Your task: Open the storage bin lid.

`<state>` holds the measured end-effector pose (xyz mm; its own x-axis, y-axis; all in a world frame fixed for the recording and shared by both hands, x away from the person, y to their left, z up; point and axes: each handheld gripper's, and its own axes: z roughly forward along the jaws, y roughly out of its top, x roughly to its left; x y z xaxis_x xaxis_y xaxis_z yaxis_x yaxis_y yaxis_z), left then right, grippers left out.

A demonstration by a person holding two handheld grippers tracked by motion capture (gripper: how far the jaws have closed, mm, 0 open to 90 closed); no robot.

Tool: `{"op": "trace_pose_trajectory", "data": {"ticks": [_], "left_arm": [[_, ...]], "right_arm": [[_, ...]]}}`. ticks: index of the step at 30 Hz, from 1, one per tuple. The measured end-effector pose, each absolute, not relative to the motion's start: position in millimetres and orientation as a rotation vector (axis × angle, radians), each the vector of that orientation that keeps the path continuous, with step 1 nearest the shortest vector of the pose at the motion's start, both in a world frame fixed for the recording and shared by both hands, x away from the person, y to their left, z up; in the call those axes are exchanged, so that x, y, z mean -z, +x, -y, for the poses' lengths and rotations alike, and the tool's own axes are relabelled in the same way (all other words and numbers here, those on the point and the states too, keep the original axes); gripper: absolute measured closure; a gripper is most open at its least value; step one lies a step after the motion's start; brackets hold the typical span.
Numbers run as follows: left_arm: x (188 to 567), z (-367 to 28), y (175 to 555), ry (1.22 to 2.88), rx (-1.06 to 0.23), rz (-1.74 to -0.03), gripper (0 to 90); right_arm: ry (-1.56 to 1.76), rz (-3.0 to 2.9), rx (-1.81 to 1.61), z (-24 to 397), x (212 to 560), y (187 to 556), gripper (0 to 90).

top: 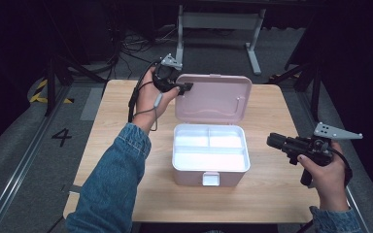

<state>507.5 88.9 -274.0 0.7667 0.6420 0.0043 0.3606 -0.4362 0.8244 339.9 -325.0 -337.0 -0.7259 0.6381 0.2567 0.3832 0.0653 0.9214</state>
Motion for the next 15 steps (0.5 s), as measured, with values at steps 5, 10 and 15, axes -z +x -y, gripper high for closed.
{"op": "trace_pose_trajectory", "data": {"ticks": [5, 10, 15], "left_arm": [[277, -90, 517, 2.059, -0.365, -0.769, 59.6], [284, -92, 530, 2.007, -0.276, -0.827, 59.6], [290, -91, 539, 1.983, -0.246, -0.866, 58.3]], "right_arm": [[1.043, -2.127, -1.718, 327, 338, 342, 73.6], [1.048, -2.128, -1.723, 329, 340, 345, 73.1], [1.054, -2.136, -1.731, 331, 342, 348, 72.8]]}}
